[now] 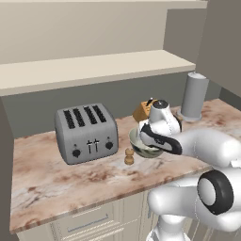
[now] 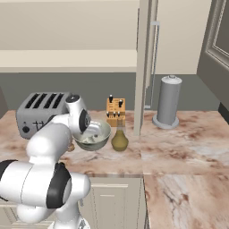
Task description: Retrieve the bottle and the shaker from the cabinet and place them next to the mixing bowl on the counter. Then add garlic from the fridge to the mixing bowl.
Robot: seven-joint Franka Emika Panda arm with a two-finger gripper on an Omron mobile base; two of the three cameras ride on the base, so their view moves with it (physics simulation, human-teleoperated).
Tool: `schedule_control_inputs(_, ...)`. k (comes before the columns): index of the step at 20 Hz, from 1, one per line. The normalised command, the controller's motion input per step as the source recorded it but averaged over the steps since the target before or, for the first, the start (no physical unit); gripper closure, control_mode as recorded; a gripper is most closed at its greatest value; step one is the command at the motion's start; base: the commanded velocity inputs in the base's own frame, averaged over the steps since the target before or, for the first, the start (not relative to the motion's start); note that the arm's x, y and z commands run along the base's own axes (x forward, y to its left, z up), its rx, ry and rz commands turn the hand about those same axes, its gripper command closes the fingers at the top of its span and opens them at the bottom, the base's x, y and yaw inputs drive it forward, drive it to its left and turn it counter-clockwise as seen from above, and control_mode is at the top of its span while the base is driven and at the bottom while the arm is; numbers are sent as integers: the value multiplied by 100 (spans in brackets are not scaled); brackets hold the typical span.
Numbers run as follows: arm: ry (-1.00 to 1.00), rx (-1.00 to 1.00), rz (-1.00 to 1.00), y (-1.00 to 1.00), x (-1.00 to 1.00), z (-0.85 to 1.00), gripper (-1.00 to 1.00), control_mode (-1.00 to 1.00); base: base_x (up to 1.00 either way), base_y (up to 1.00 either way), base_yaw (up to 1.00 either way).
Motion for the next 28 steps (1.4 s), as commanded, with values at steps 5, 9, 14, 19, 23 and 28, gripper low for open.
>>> schedule_control_inputs(5,2,3,0,0,-13,30,-100,-100,0,0,0)
schedule_control_inputs(9,0,2,0,0,-53,43,-100,-100,0,0,0)
schedule_control_inputs(14,0,0,0,0,-71,36,-100,-100,0,0,0)
schedule_control_inputs(19,0,0,0,-1,-90,23,-100,-100,0,0,0)
schedule_control_inputs(23,12,2,0,-1,-59,17,-100,-100,0,0,0)
schedule_control_inputs(28,19,5,0,10,-51,8,-100,-100,0,0,0)
